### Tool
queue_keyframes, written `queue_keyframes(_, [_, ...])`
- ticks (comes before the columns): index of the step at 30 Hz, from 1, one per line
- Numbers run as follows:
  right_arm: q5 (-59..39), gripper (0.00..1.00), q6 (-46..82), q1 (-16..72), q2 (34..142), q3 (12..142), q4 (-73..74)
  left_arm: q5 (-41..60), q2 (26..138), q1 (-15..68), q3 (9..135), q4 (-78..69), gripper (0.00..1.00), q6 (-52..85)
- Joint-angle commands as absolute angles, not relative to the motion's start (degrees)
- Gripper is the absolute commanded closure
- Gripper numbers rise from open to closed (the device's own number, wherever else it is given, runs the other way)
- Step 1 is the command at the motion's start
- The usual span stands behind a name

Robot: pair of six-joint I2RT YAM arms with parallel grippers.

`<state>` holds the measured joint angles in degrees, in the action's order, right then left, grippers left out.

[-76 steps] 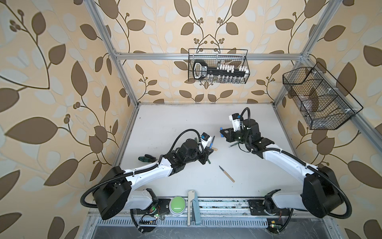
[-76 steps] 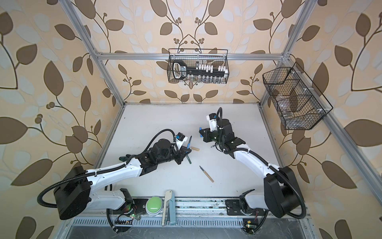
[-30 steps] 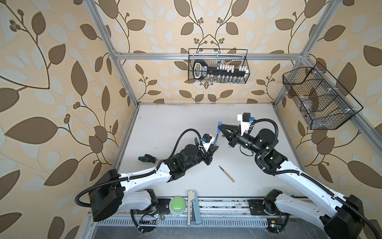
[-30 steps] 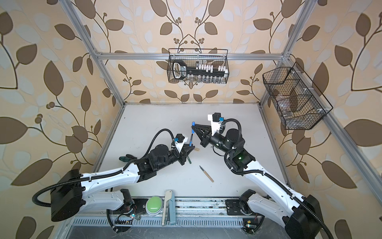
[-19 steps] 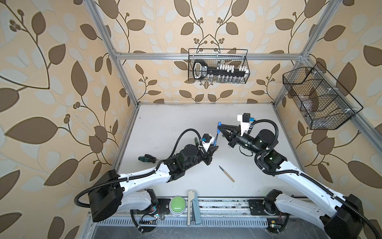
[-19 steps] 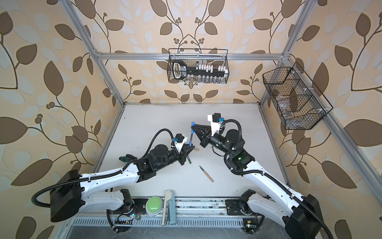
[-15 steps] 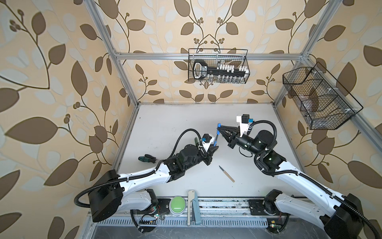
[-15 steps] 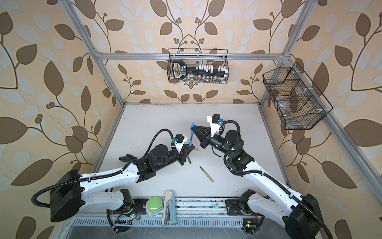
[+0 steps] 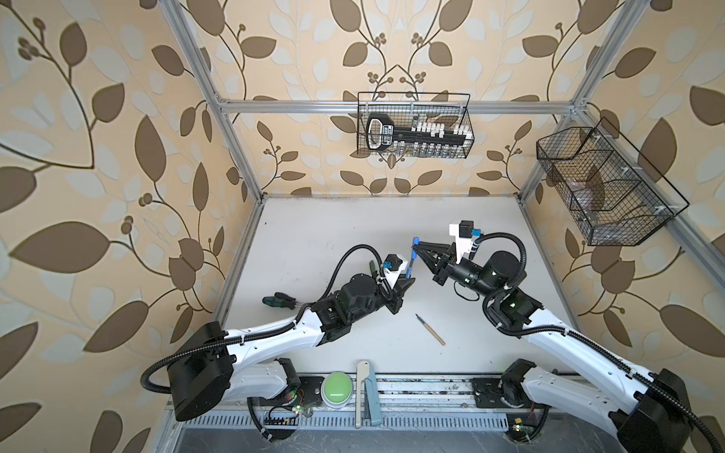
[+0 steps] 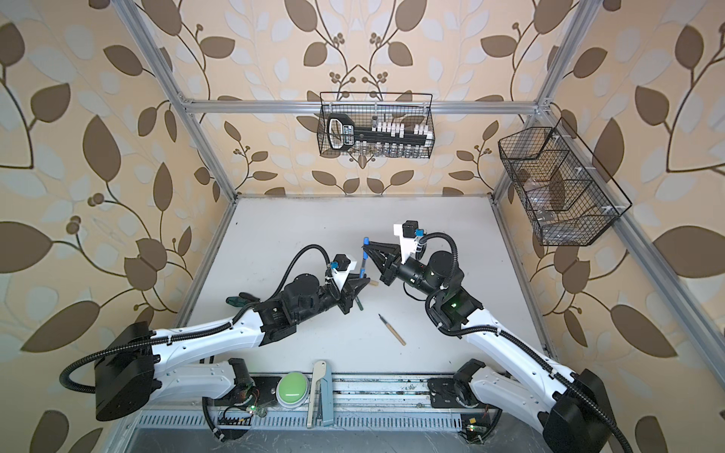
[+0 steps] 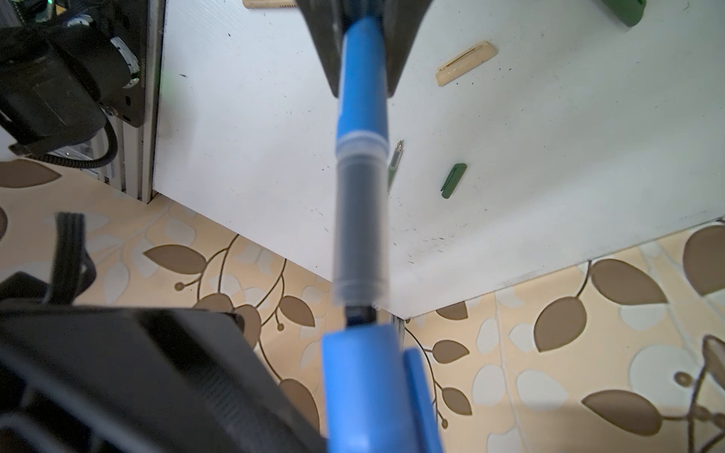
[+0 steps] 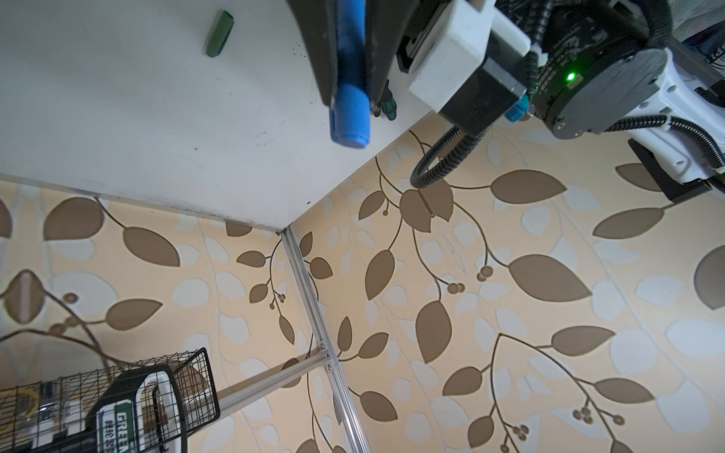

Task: Insert the pens into the pen caps
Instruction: 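Lower the blue cap onto the pen nib held by the left gripper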

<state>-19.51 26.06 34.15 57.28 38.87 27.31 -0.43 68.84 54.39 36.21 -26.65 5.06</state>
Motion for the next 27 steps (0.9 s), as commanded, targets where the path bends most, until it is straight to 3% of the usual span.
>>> queue_keyframes(1, [-19.6,0.96,26.1,34.6,56.7,38.1,28.1,-0.2,67.4,54.5,36.3,-28.7,1.0,5.6])
queue_keyframes(27, [-16.7,0.91,24.3,37.4,54.3,32.8,28.6,-0.3,64.4,54.5,38.5,-27.6,1.0,4.7])
